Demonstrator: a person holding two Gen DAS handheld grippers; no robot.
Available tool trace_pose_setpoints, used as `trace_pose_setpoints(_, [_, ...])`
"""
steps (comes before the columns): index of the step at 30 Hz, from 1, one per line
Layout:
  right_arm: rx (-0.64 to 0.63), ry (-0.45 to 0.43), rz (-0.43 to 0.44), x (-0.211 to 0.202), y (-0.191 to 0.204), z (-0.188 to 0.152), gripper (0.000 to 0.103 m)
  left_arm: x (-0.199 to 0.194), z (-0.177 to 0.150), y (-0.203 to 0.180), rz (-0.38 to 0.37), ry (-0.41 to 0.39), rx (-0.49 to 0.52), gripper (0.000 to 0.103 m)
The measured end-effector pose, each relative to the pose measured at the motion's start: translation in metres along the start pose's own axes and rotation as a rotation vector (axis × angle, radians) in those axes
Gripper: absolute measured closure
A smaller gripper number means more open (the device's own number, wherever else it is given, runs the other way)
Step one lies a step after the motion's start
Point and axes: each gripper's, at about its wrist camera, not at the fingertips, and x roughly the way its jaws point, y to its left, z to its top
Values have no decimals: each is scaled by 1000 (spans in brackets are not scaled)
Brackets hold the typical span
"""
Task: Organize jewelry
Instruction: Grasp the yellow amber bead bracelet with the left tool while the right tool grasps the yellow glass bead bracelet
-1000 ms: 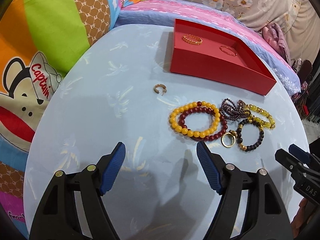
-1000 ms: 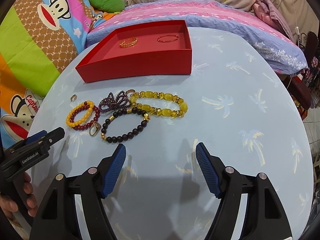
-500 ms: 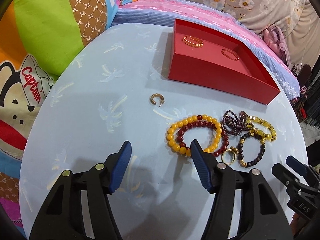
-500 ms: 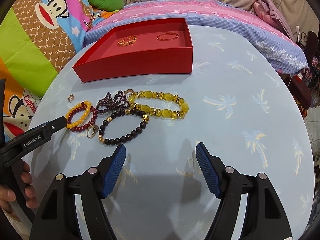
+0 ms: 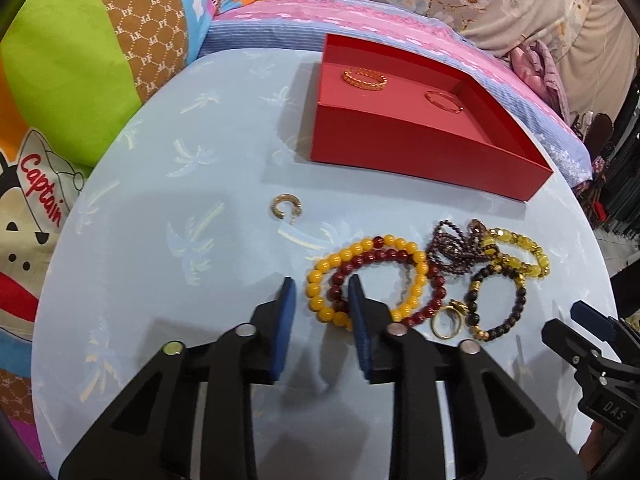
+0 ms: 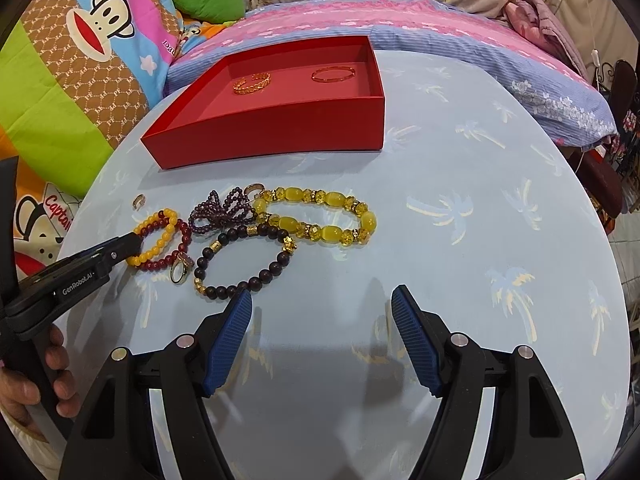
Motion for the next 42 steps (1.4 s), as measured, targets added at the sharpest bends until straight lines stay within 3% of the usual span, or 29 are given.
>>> trace_pose_setpoints(5, [2, -6, 2, -1, -1, 1, 33, -2, -4, -4, -55, 12, 7, 96])
trace_pose_setpoints(11, [10, -15, -2, -3, -5, 3, 33, -7, -6, -2, -104, 29, -41, 96])
trace_pose_setpoints(21, [22, -49, -26, 9, -16, 27, 34, -20, 0, -9, -120, 3, -28, 96])
trace_pose_setpoints(32, [-3, -22, -38, 43, -14, 50, 62, -17, 2, -5, -111, 10, -37, 96])
trace_pose_setpoints(36, [-22, -23, -45, 47, -12, 47, 65, -15, 2, -5, -100, 14, -34, 96])
trace_pose_setpoints(40, [-21, -24, -46, 46, -16, 45, 91, -12, 1, -6, -92, 23, -32, 96])
trace_pose_setpoints(42, [0, -15, -27, 44, -20, 44, 94, -11, 0, -7, -90, 27, -33, 96])
